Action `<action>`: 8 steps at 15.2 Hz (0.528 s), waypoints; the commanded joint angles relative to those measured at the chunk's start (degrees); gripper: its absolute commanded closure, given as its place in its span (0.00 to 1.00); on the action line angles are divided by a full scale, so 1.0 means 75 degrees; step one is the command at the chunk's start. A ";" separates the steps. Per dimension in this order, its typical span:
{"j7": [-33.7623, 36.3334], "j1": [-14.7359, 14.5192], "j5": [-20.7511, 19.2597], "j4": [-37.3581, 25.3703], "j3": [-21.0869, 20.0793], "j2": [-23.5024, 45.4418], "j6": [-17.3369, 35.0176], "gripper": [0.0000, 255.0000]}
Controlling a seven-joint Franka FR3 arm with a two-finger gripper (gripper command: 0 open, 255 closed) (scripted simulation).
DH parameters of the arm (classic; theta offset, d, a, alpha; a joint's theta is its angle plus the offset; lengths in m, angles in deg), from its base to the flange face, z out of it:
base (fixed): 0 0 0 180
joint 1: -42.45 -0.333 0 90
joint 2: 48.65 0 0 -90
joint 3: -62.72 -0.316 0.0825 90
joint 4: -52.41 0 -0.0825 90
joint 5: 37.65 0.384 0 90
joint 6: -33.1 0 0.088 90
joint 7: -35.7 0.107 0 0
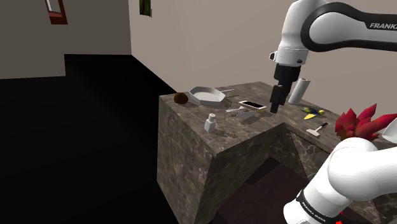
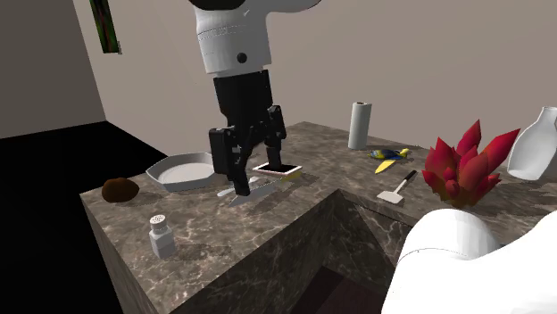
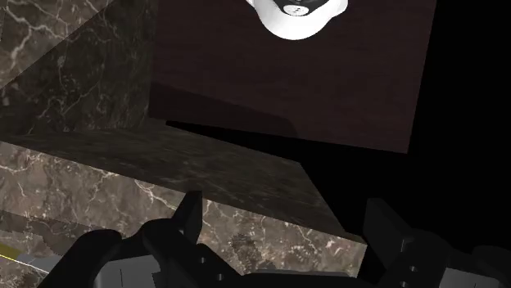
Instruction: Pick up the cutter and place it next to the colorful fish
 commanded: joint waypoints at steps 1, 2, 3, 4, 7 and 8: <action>0.0000 0.0000 0.0000 0.0000 0.0000 0.0000 0.0000 0.00; -0.0430 -0.0027 -0.0179 0.0210 0.0220 -0.0153 0.0156 0.00; -0.0857 -0.0054 -0.0365 0.0405 0.0451 -0.0288 0.0319 0.00; -0.1284 -0.0076 -0.0556 0.0585 0.0689 -0.0403 0.0490 0.00; -0.2569 -0.0112 -0.1134 0.1027 0.1443 -0.0614 0.1053 0.00; -0.2996 -0.0122 -0.1326 0.1139 0.1709 -0.0636 0.1258 0.00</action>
